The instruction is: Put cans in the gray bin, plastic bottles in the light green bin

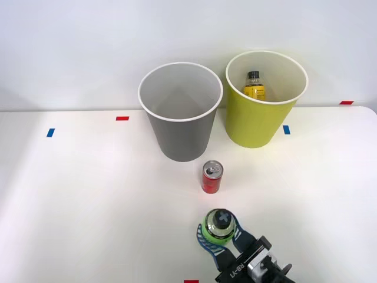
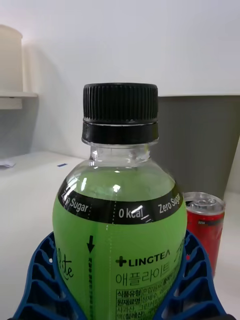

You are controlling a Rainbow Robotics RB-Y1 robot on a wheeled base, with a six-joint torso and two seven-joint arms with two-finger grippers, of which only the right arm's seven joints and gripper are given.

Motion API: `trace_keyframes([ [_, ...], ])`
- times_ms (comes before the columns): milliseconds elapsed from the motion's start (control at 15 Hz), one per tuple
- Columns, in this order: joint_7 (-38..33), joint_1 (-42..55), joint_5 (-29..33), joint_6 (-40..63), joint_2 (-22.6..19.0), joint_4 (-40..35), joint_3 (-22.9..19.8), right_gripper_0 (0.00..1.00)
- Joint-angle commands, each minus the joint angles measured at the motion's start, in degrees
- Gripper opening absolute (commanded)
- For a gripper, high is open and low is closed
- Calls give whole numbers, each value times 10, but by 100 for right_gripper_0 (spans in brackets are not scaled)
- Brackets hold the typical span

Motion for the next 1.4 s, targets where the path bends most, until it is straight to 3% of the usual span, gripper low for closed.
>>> trace_keyframes([
  [67, -6, 24, -5, 76, -24, -94, -24, 0],
  [533, -29, 19, -22, 249, -15, -274, -105, 0],
  [733, -45, 2, -35, 323, 10, -334, -148, 0],
  [1000, -113, -66, -50, 360, 31, -336, -208, 0],
  [1400, -212, -205, -53, 532, 41, -336, -312, 0],
])
